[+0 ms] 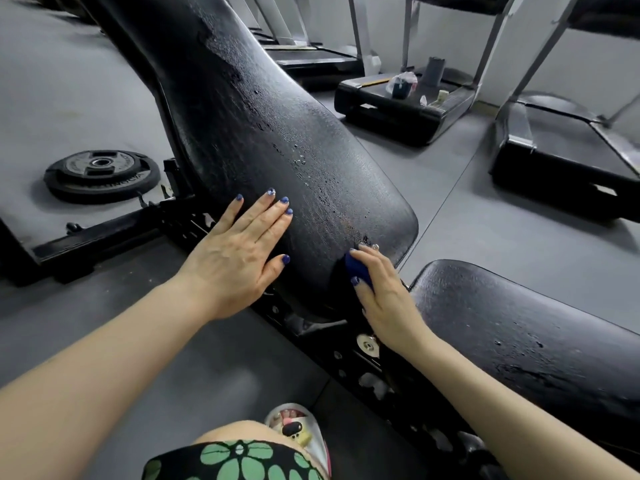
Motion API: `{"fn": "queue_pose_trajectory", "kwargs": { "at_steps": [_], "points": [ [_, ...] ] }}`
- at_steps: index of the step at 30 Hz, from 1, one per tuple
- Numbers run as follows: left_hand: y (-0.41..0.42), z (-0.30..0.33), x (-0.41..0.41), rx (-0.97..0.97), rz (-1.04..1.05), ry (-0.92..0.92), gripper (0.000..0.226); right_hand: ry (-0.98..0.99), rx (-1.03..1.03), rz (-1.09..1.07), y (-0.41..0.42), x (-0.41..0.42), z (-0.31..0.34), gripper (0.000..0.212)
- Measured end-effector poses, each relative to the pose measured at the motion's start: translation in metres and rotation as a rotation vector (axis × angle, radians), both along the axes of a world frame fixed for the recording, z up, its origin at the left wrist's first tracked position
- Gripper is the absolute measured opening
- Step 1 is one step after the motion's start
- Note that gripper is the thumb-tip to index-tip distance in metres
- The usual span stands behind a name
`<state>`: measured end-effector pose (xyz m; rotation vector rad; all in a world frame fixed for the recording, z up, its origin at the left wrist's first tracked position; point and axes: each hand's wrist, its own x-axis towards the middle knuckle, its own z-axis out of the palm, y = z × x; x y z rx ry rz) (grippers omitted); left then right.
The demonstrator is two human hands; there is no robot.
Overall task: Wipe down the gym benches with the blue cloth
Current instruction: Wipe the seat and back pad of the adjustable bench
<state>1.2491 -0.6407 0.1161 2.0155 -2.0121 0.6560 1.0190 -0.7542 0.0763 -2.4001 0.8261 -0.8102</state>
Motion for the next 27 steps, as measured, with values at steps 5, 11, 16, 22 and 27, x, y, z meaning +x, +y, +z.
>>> {"fn": "queue_pose_trajectory", "kwargs": {
  "at_steps": [5,11,16,22,27],
  "points": [
    [-0.003,-0.006,-0.009,0.044,-0.013,-0.055,0.065,0.069,-0.062,0.082,0.021,0.01,0.006,0.044],
    [-0.005,-0.009,-0.014,0.033,-0.072,-0.083,0.064,0.308,-0.128,0.19,0.02,-0.062,0.062,0.038],
    [-0.005,-0.018,-0.025,0.05,-0.184,-0.11,0.064,0.56,-0.208,0.255,0.048,-0.133,0.063,0.03],
    [-0.004,-0.024,-0.023,0.027,-0.201,-0.084,0.063,0.647,-0.265,0.218,0.056,-0.13,0.033,0.039],
    [-0.002,-0.023,-0.022,0.021,-0.21,-0.071,0.063,0.66,-0.178,0.175,0.007,-0.047,0.004,0.032]
  ]
}}
